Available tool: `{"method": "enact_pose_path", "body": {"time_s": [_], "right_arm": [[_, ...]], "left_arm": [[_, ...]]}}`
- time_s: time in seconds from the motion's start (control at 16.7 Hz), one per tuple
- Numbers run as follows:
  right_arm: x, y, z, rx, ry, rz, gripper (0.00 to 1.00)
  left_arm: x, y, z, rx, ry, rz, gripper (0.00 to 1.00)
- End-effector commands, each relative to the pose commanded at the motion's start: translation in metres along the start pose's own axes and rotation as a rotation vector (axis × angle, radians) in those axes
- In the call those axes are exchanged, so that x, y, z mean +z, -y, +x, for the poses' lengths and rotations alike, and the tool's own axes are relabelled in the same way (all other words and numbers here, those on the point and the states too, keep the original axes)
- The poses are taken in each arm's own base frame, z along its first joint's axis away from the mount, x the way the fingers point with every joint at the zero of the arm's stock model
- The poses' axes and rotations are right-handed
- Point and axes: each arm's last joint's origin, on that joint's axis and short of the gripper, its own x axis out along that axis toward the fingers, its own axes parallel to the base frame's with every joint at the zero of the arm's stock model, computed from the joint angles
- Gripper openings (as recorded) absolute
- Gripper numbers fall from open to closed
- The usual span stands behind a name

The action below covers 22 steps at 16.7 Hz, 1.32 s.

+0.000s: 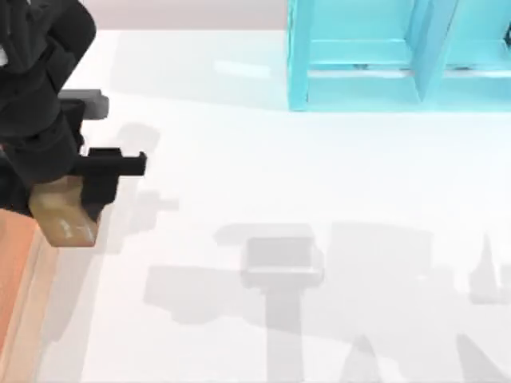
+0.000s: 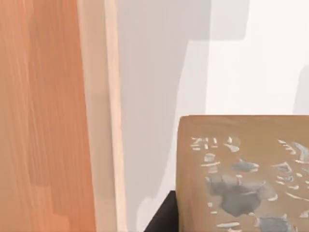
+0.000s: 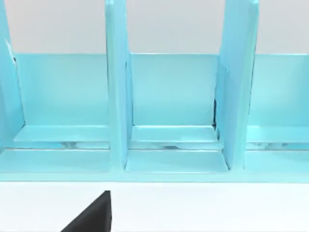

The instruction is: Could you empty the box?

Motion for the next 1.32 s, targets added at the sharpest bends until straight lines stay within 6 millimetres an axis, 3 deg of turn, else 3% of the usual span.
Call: {"method": "enact_pose_path", "body": {"time_s": [0.12, 0.3, 0.48, 0.66, 0.96, 1.32], "right_arm": [[0.0, 0.0, 0.0, 0.0, 0.0, 0.0, 1.0], [0.0, 0.0, 0.0, 0.0, 0.0, 0.0, 1.0], [0.0, 0.0, 0.0, 0.0, 0.0, 0.0, 1.0], [0.0, 0.0, 0.0, 0.0, 0.0, 0.0, 1.0], [0.0, 0.0, 0.0, 0.0, 0.0, 0.0, 1.0], [0.0, 0.0, 0.0, 0.0, 0.0, 0.0, 1.0]], "left_arm": [[-0.01, 0.045, 0.012, 0.002, -0.001, -0.006, 0.0], [-0.04, 0.109, 0.029, 0.005, -0.001, -0.009, 0.0], [-0.069, 0.148, 0.042, 0.004, 0.001, -0.005, 0.0], [-0.083, 0.162, 0.048, 0.001, -0.002, -0.001, 0.0], [-0.083, 0.162, 0.047, -0.002, 0.001, -0.003, 0.0], [-0.083, 0.163, 0.087, -0.003, 0.003, 0.0, 0.0]]}}
